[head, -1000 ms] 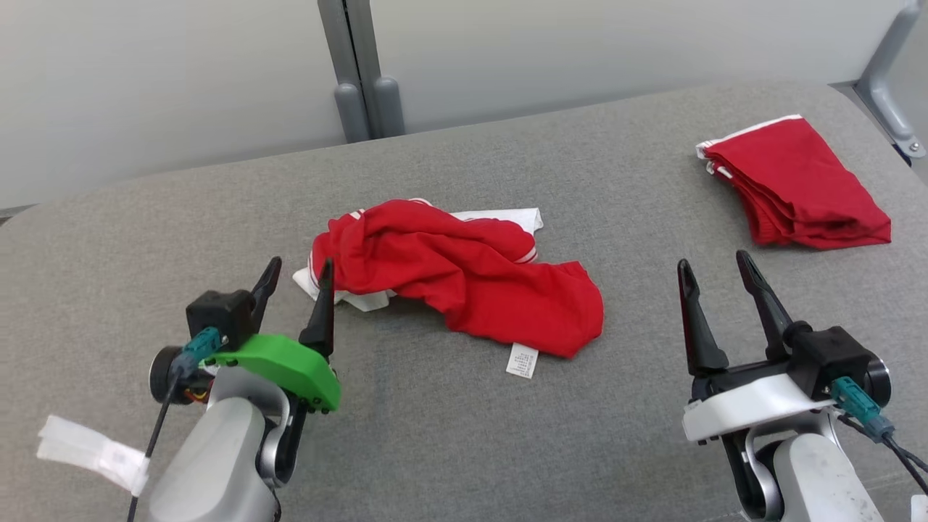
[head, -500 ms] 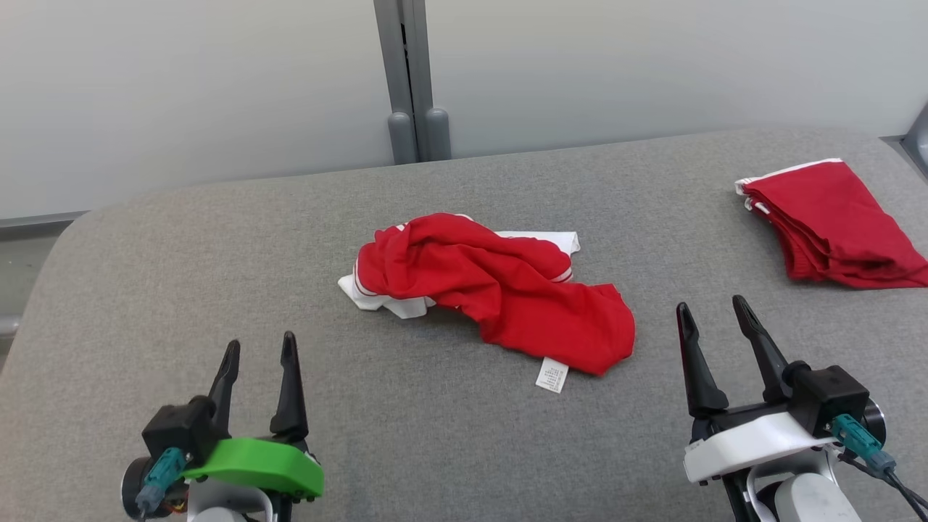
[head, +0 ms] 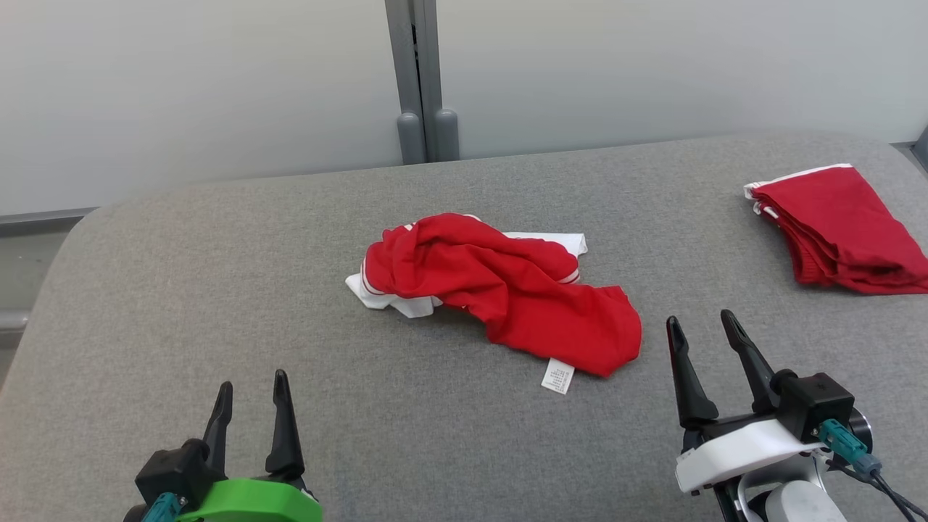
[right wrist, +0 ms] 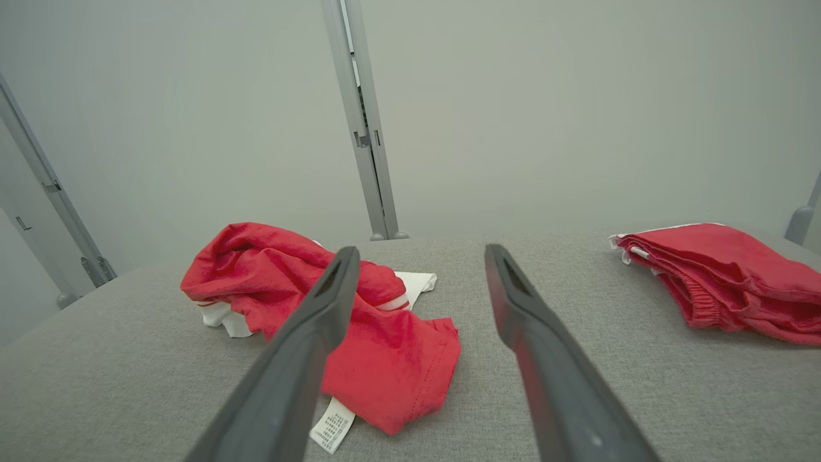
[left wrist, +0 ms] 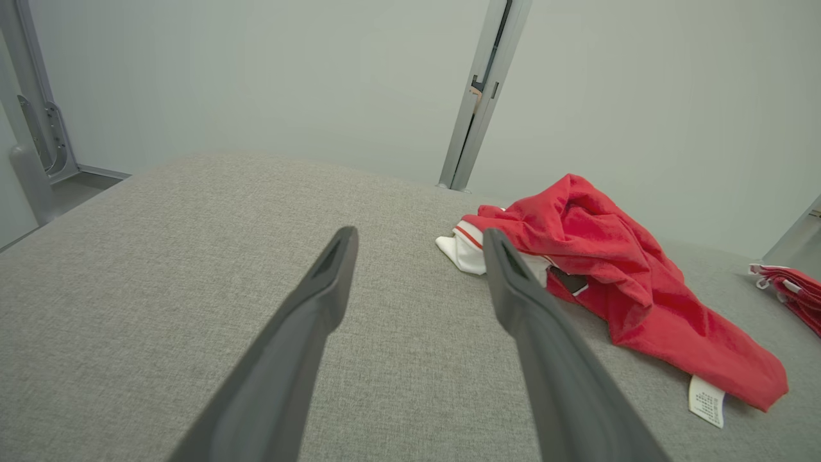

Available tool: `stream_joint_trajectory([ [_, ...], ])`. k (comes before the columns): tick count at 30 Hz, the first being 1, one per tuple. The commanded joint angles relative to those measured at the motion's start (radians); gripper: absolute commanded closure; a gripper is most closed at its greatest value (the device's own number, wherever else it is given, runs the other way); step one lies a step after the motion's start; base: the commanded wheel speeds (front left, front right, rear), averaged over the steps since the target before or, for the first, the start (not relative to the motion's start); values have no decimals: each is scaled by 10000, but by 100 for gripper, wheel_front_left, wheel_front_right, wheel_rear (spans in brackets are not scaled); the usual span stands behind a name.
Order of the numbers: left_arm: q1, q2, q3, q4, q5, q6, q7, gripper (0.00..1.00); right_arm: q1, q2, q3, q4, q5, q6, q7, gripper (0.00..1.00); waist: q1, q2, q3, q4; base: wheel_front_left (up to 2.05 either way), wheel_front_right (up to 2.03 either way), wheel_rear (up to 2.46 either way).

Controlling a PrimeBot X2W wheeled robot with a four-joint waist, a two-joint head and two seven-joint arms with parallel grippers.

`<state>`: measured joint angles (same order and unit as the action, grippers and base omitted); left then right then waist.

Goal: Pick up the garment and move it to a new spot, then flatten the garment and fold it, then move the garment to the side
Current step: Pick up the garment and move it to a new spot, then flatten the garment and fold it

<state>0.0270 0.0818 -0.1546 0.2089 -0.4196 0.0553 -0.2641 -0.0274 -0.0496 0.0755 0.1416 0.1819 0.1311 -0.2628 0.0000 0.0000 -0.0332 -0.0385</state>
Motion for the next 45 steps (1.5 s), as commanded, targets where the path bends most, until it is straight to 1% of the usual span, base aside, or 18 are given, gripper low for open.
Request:
stream_joint_trajectory([
  [1, 87, -12, 74, 17, 146, -53, 0, 0, -43, -18, 18, 39, 19, -7, -29, 0, 0, 0, 1, 6, 0, 0, 0],
  [23, -9, -172, 380, 222, 678, -280, 0, 0, -112, -18, -3, 160, -93, -7, -28, 0, 0, 0, 110, 126, 0, 0, 0],
  [29, -24, -187, 399, 286, 778, -335, 0, 0, -125, -18, -7, 195, -153, -7, -28, 0, 0, 0, 223, 300, 0, 0, 0],
  [33, -84, -205, 360, 326, 849, -357, 0, 0, -225, -17, 181, 383, -343, -7, -28, 0, 0, 0, 353, 524, 0, 0, 0],
  [37, -240, -231, 264, 334, 880, -367, 0, 0, -555, -20, 647, 1102, -598, -7, -29, 0, 0, 0, 615, 897, 0, 0, 0],
  [40, -372, -249, 142, 357, 855, -397, 0, 0, -992, -28, 810, 2121, -836, -7, -28, 0, 0, 0, 878, 1329, 0, 0, 0],
  [42, -447, -259, 113, 375, 846, -414, 0, 0, -1263, -55, 646, 2892, -1080, -7, -29, 0, 0, 0, 1010, 1609, 0, 0, 0],
  [45, -499, -273, 108, 377, 792, -385, 0, 0, -1587, -73, -71, 3900, -1597, -7, -29, 0, 0, 0, 1171, 1995, 0, 0, 0],
])
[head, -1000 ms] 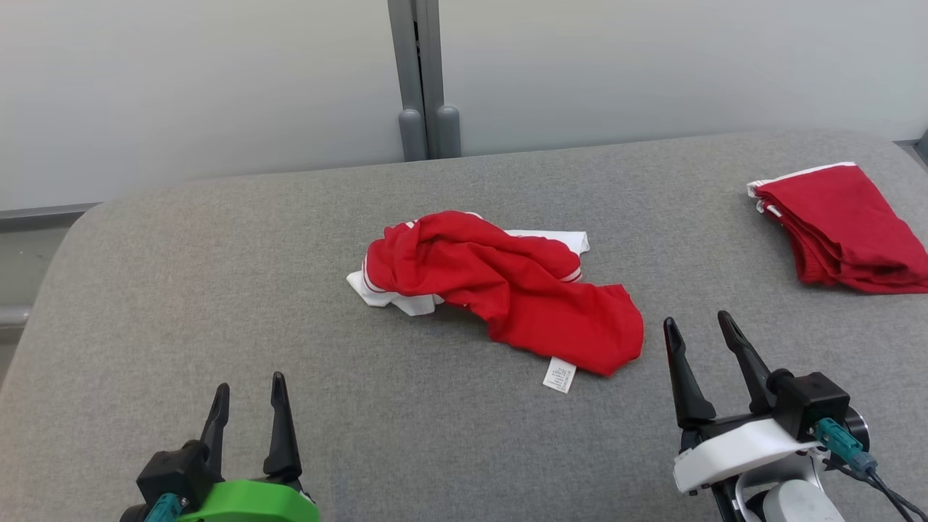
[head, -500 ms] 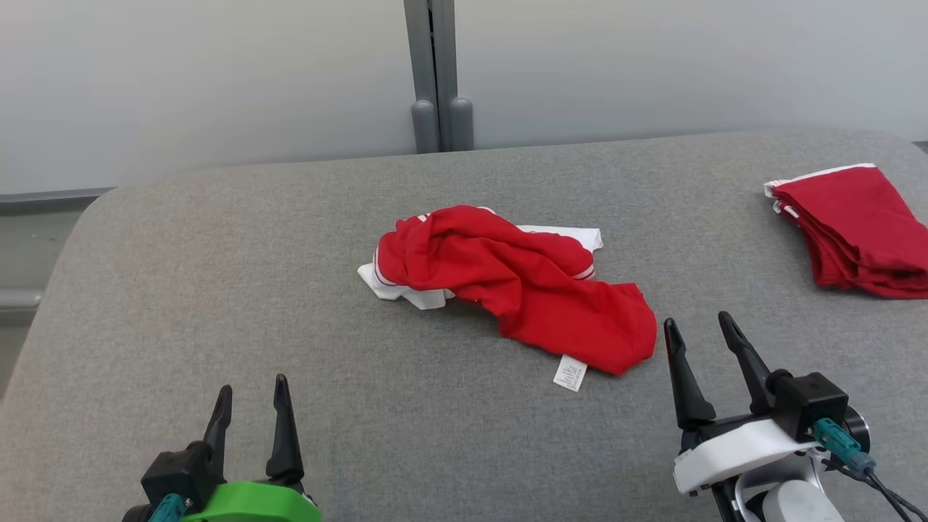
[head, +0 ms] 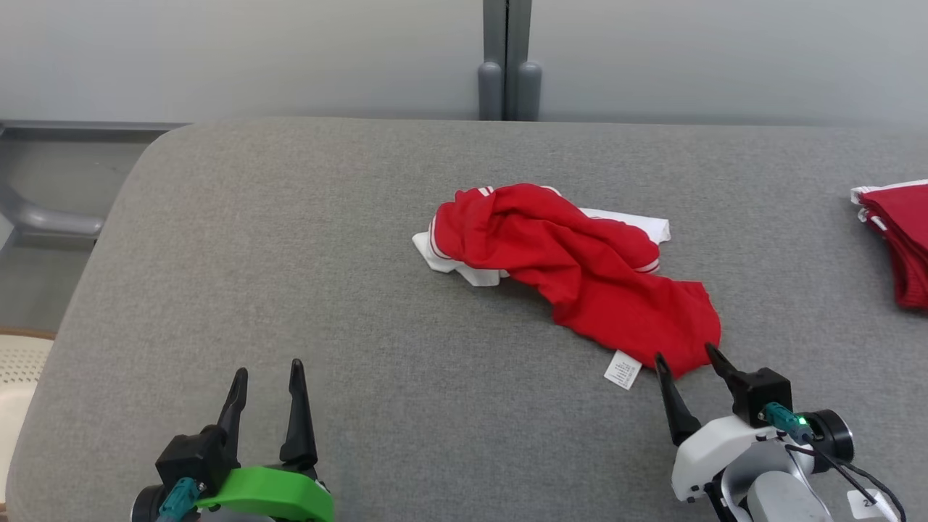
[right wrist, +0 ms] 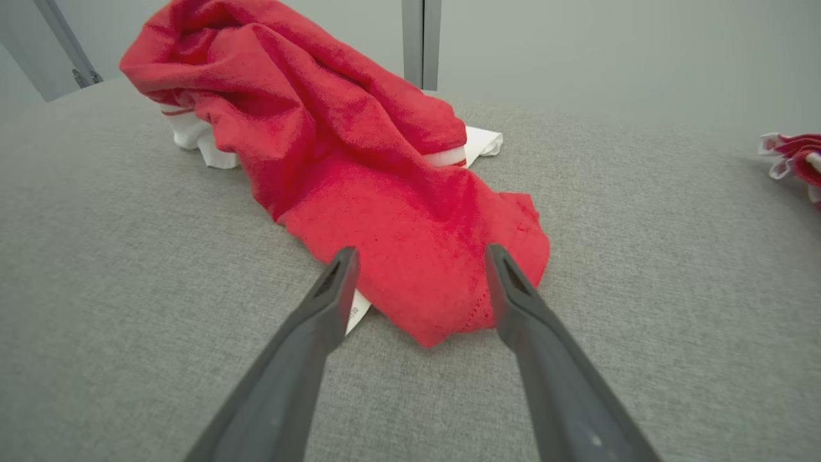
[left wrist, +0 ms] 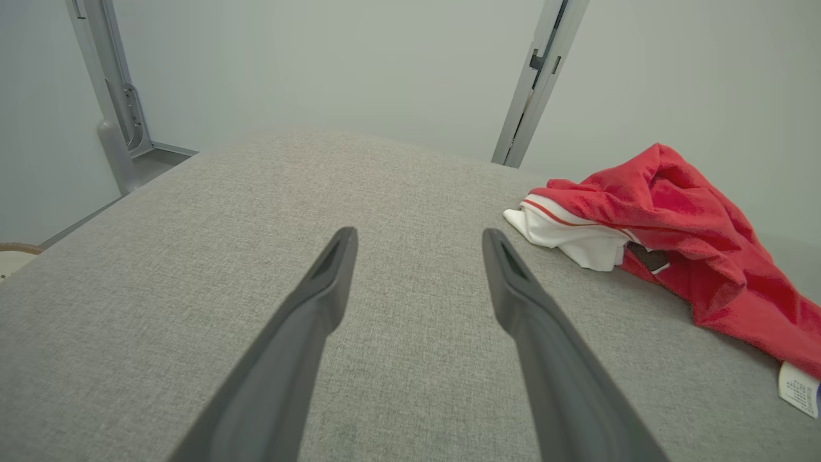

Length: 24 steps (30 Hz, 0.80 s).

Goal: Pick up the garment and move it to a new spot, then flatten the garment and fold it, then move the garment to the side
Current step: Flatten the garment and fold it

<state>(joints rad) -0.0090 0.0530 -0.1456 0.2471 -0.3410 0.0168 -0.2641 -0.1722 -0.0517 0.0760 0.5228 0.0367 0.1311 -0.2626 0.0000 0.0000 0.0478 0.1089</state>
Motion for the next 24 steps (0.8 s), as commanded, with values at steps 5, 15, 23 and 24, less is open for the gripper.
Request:
stream_joint_trajectory([
  [5, -64, -4, 76, 14, -36, 16, -1, 0, -451, -34, -837, 1098, -1068, -7, -30, 0, 0, 0, 464, 791, 0, 0, 0],
  [15, 5, -20, 54, 67, -48, 60, -1, 0, -1248, -40, -1329, 2959, -2179, -9, 25, 64, 0, 0, 460, 764, 0, 0, 0],
  [23, 200, -17, 75, 90, -1, 28, -1, 0, -1493, -41, -1385, 2446, -2345, -9, -20, 100, 0, 0, 208, 111, 0, 0, 0],
  [24, 227, -15, 57, 95, -2, 30, -1, 0, -1354, -95, -1414, 2159, -2396, -9, -23, 100, 0, 0, 156, -22, 0, 0, 0],
])
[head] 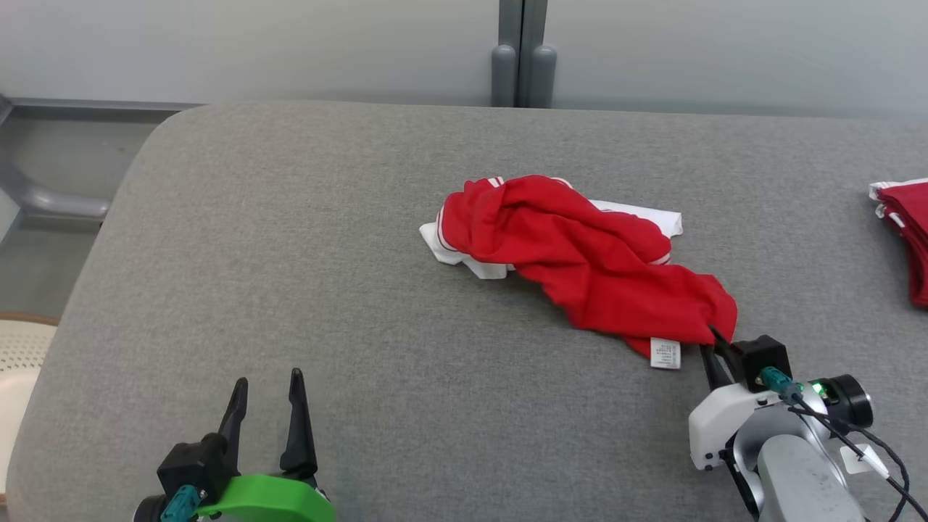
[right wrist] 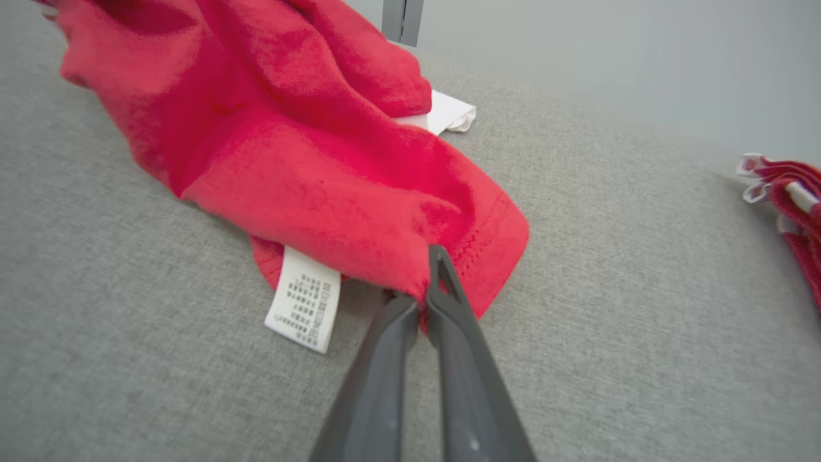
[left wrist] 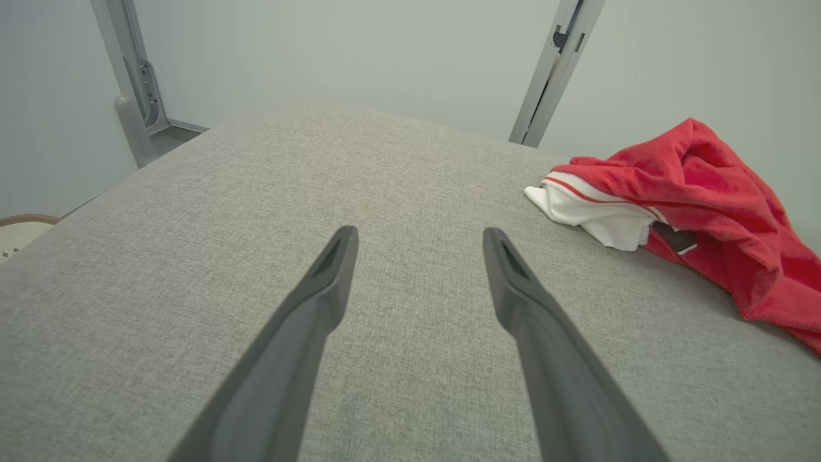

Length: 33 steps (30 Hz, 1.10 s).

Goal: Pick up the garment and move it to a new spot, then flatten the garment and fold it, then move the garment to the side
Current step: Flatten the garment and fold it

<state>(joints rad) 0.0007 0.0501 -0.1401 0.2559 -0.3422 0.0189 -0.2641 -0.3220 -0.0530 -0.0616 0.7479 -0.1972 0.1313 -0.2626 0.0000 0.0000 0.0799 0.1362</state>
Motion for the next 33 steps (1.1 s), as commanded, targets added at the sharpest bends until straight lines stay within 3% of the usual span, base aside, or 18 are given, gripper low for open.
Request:
stream_joint_trajectory([
  [1, 148, 15, -9, 6, 8, 9, -1, 0, 271, -137, -55, -340, -93, -11, -23, 100, 0, 0, -205, -403, 0, 0, 0],
  [8, 255, 17, -99, -18, -40, 57, 0, 0, 1372, -615, -321, -2287, -617, -11, -28, 100, 0, 0, -345, -1218, 0, 0, 0],
  [14, 174, 16, -76, -47, -5, 67, 0, 0, 2222, -766, -398, -2971, -672, -12, 267, 100, 0, 0, -200, -1664, 0, 0, 0],
  [15, 142, 18, -53, -60, 7, 62, 0, 0, 2308, -750, -434, -2988, -622, -12, 265, 91, 0, 0, -163, -1724, 0, 0, 0],
  [16, 116, 18, -42, -69, 26, 63, 0, 0, 2371, -736, -489, -2974, -604, -12, 269, 69, 0, 0, -132, -1769, 0, 0, 0],
  [17, 85, 18, -40, -62, 62, 48, 0, 0, 2437, -710, -529, -2926, -577, -12, 276, 56, 0, 0, -104, -1810, 0, 0, 0],
  [18, 64, 16, -30, -60, 81, 44, 0, 0, 2469, -673, -551, -2894, -533, -12, 262, 19, 0, 0, -79, -1847, 0, 0, 0],
  [19, 34, 18, -15, -50, 94, 35, 0, 0, 2502, -655, -558, -2852, -509, -12, 227, 2, 0, 0, -57, -1879, 0, 0, 0],
  [26, -50, 17, 104, 32, 106, 15, 0, 0, 2548, -715, -575, -2723, -188, -12, 91, 0, 0, 0, -54, -2113, 0, 0, 0],
  [33, -102, 17, 227, 43, 149, -9, 0, 0, 2715, -860, -516, -3668, 966, -12, -19, 0, 0, 0, -245, -2229, 0, 0, 0],
])
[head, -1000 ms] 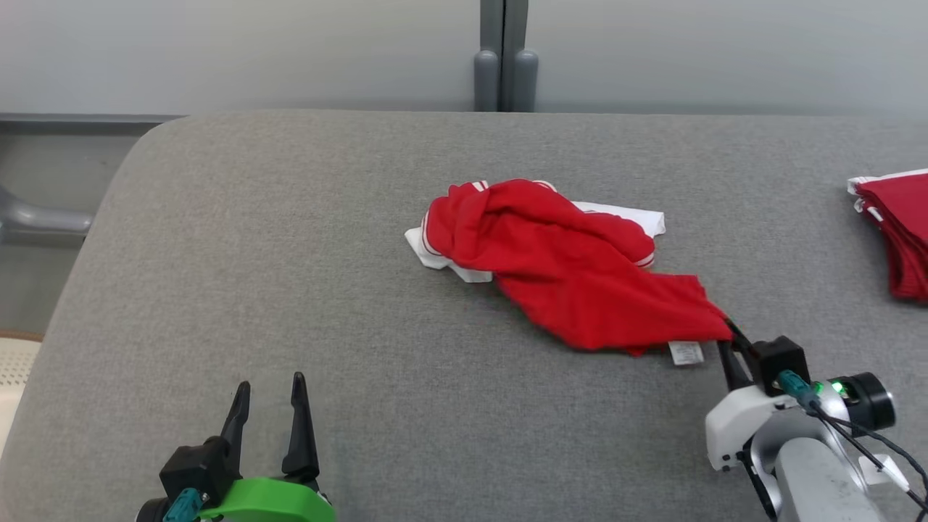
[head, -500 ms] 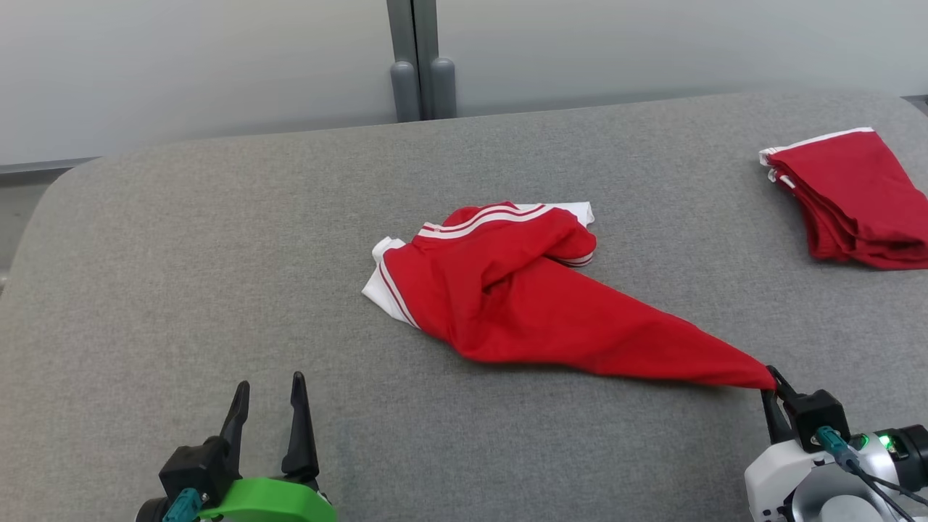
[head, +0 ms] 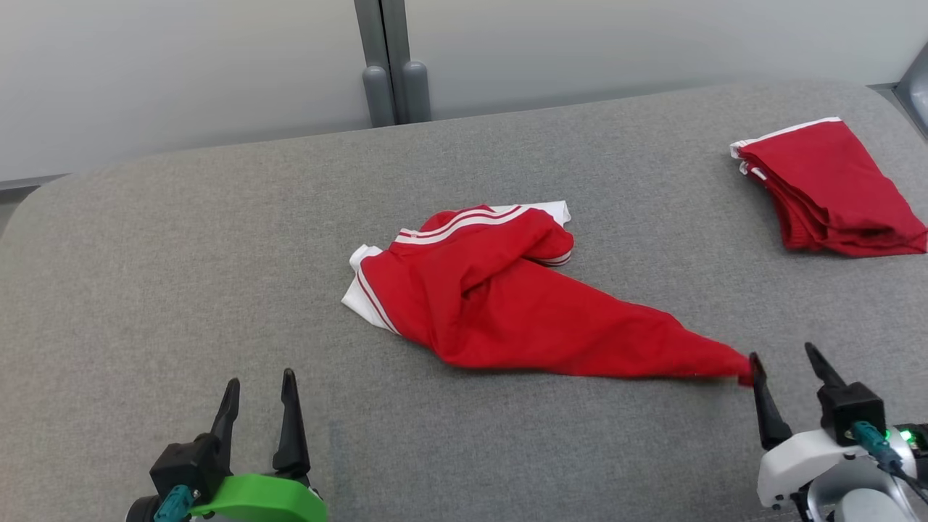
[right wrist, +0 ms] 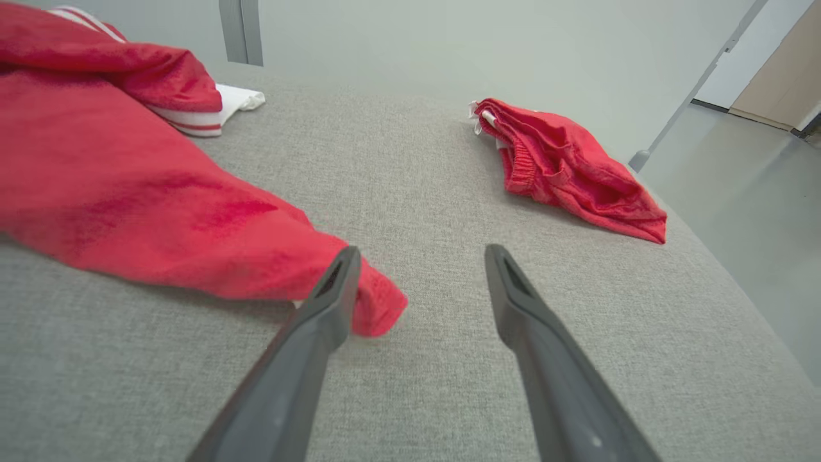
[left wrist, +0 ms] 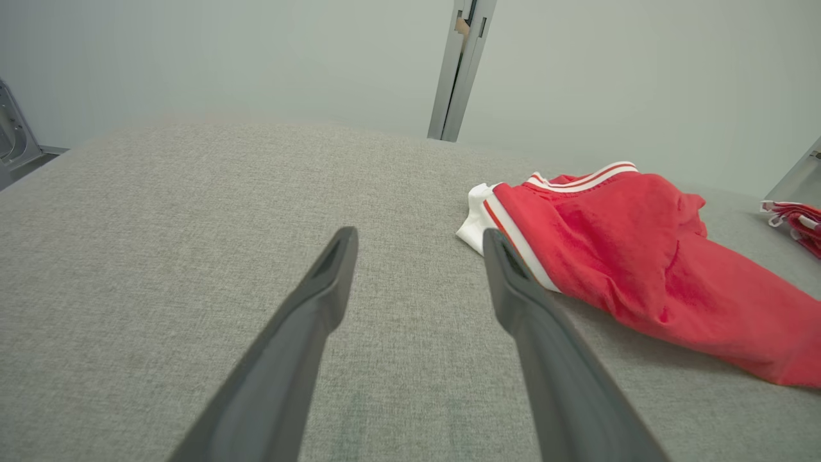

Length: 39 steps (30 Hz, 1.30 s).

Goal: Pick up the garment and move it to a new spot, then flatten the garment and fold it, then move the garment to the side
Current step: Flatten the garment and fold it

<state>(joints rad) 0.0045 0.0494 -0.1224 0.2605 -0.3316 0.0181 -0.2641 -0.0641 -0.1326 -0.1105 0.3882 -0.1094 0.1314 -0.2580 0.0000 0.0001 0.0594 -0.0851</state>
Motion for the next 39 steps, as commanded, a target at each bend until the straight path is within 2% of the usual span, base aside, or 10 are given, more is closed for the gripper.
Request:
stream_joint_trajectory([
  [1, -154, 25, 70, -15, 53, 4, 0, 0, 174, -128, -103, -280, 184, -14, -69, 0, 0, -1, -64, -18, 0, 0, 0],
  [6, -260, 26, 115, 37, 167, -69, 0, 0, 398, -160, -429, -1642, 440, -14, -62, 0, 0, -1, -162, -64, 0, 0, 0],
  [12, -958, 159, -264, 619, 519, -345, 61, 0, 105, 117, 88, -2601, 714, -14, -8, 0, 0, -1, 97, -174, 0, 0, 0],
  [17, -2164, 222, -727, 1539, 777, -625, 441, 0, -289, 351, 789, -2563, 875, -14, -5, 0, 0, -1, 574, -336, 0, 0, 0],
  [24, -3950, 282, -1174, 3079, 968, -959, 860, 0, -970, 593, 1368, -2319, 1028, -14, -77, 0, 0, -1, 1378, -913, 0, 0, 0],
  [30, -5086, 563, -1014, 4235, 932, -802, 1018, 0, -1278, 730, 1520, -2356, 1085, -14, -77, 0, 0, -1, 1934, -1462, 0, 0, 0],
  [34, -5622, 765, -929, 5022, 866, -708, 1482, 0, -1295, 768, 1487, -2450, 1074, -14, -80, 0, 0, -1, 2108, -1712, 0, 0, 0],
  [38, -5857, 781, -998, 5499, 640, -1001, 1905, 0, -1227, 791, 1417, -2505, 1082, -14, -80, 0, 0, -1, 2108, -1813, 0, 0, 0],
  [39, -5879, 768, -1028, 5576, 565, -1062, 1958, 53, -1199, 797, 1394, -2500, 1080, -14, -80, 0, 0, -1, 2081, -1818, 0, 0, 0],
])
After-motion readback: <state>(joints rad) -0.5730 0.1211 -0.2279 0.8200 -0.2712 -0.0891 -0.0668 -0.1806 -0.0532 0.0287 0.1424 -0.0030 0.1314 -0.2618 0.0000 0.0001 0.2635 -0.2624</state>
